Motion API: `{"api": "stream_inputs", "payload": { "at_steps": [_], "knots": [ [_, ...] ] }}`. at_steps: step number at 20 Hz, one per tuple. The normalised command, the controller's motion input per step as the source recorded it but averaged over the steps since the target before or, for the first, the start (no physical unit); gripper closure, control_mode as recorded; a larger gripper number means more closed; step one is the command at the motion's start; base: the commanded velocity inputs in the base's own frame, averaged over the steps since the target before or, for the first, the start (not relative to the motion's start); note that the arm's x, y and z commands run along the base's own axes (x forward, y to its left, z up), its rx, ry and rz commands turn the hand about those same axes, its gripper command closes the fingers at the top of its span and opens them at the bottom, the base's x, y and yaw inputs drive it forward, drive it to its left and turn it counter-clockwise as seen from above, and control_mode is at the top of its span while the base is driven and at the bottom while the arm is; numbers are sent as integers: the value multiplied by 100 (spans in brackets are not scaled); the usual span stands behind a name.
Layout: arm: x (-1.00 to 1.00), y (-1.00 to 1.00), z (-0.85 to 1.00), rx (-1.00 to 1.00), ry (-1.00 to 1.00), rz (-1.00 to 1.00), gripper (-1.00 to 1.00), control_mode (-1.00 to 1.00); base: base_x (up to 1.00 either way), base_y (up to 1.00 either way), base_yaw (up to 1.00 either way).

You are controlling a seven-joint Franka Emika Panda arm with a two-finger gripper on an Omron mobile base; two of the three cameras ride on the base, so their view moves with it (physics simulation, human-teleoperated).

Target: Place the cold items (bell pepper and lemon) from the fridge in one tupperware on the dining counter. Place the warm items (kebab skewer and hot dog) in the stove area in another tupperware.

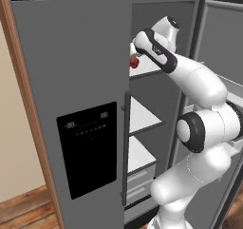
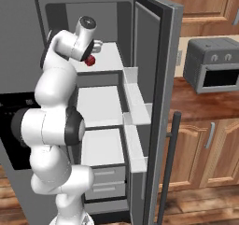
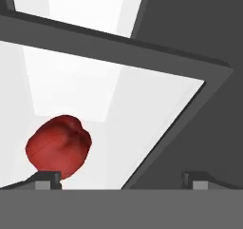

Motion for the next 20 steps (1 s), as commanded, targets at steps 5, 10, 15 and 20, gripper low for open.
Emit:
{"api": "stream_inputs", "payload": {
  "at_steps": [5, 10, 15, 20],
  "knots": [
    [37, -56, -58, -9, -16, 5, -100, -100, 0, 0, 0],
    [39, -56, -32, -6, -11, 6, -100, -100, 0, 0, 0],
    [52, -21, -7, 0, -13, 14, -100, -100, 0, 0, 0],
    [41, -56, -48, -14, 1, 9, -100, -100, 0, 0, 0]
  ]
}}
